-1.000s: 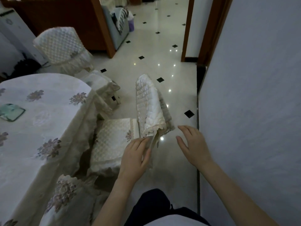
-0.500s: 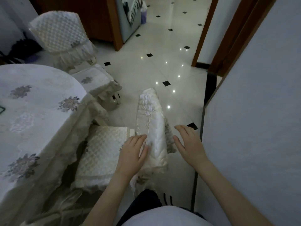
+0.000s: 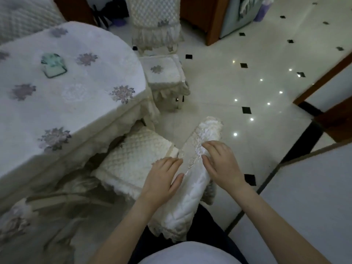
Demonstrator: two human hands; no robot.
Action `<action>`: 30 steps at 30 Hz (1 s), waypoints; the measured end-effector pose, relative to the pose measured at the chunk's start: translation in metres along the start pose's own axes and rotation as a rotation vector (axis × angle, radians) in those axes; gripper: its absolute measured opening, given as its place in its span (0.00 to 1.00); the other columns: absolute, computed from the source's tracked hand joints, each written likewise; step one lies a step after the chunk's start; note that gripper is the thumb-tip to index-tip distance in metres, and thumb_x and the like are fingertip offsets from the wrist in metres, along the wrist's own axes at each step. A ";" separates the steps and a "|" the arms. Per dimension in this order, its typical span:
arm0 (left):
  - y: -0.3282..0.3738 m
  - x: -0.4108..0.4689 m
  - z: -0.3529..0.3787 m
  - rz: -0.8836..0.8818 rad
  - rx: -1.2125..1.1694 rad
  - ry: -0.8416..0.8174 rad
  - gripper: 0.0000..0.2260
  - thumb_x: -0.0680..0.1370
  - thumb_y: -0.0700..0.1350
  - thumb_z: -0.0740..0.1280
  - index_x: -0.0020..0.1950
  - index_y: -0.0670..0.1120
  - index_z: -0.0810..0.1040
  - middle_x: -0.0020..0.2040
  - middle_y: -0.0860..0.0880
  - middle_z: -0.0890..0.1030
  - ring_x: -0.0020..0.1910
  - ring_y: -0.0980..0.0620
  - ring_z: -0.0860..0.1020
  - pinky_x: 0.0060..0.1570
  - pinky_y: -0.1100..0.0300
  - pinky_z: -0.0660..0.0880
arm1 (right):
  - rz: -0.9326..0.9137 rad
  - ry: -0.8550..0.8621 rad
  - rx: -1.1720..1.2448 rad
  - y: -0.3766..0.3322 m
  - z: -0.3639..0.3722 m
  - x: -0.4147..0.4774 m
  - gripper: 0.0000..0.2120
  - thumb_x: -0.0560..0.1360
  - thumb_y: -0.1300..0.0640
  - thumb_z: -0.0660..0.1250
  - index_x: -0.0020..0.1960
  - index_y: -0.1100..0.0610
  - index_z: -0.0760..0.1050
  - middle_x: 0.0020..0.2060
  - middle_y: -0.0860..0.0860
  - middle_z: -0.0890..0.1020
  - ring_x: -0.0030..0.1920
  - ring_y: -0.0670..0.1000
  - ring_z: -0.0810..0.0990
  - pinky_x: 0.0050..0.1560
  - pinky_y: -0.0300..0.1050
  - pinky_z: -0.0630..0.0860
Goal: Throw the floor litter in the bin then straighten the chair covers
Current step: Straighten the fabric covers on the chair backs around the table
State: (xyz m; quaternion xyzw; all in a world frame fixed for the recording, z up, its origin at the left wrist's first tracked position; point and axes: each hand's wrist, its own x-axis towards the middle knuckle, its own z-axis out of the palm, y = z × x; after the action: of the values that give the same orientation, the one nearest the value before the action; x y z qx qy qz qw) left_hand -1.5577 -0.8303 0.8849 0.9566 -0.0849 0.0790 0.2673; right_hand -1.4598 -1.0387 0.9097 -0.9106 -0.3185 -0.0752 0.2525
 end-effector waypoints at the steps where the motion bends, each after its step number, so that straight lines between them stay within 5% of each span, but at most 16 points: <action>1: 0.005 -0.003 0.004 -0.053 0.011 0.017 0.20 0.83 0.53 0.56 0.67 0.43 0.76 0.62 0.49 0.79 0.62 0.49 0.75 0.63 0.50 0.70 | -0.056 -0.031 0.022 0.007 0.001 0.004 0.17 0.80 0.53 0.59 0.62 0.62 0.77 0.58 0.55 0.80 0.60 0.55 0.76 0.63 0.52 0.71; 10: 0.076 -0.025 0.027 -0.508 0.054 0.261 0.19 0.81 0.52 0.57 0.65 0.43 0.77 0.61 0.49 0.79 0.60 0.52 0.74 0.63 0.57 0.69 | -0.454 -0.228 0.215 0.051 0.002 0.031 0.16 0.78 0.54 0.63 0.59 0.62 0.78 0.55 0.54 0.80 0.57 0.55 0.77 0.62 0.52 0.71; 17: 0.121 -0.032 0.047 -0.679 0.085 0.387 0.20 0.80 0.54 0.60 0.65 0.44 0.76 0.62 0.50 0.79 0.61 0.52 0.75 0.61 0.56 0.71 | -0.713 -0.391 0.229 0.073 -0.005 0.044 0.22 0.76 0.42 0.65 0.61 0.57 0.78 0.58 0.51 0.80 0.61 0.54 0.75 0.65 0.54 0.68; 30: 0.136 -0.024 0.093 -0.874 0.147 0.564 0.22 0.74 0.62 0.66 0.58 0.47 0.78 0.55 0.52 0.79 0.55 0.52 0.76 0.59 0.56 0.71 | -0.842 -0.474 0.220 0.101 0.006 0.068 0.27 0.73 0.32 0.64 0.57 0.52 0.80 0.51 0.46 0.81 0.55 0.50 0.77 0.64 0.49 0.66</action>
State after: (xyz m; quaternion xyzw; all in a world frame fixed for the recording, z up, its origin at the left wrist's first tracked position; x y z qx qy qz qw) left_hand -1.5989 -0.9909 0.8689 0.8605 0.4030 0.2206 0.2201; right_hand -1.3441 -1.0661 0.8836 -0.6629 -0.7133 0.0726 0.2155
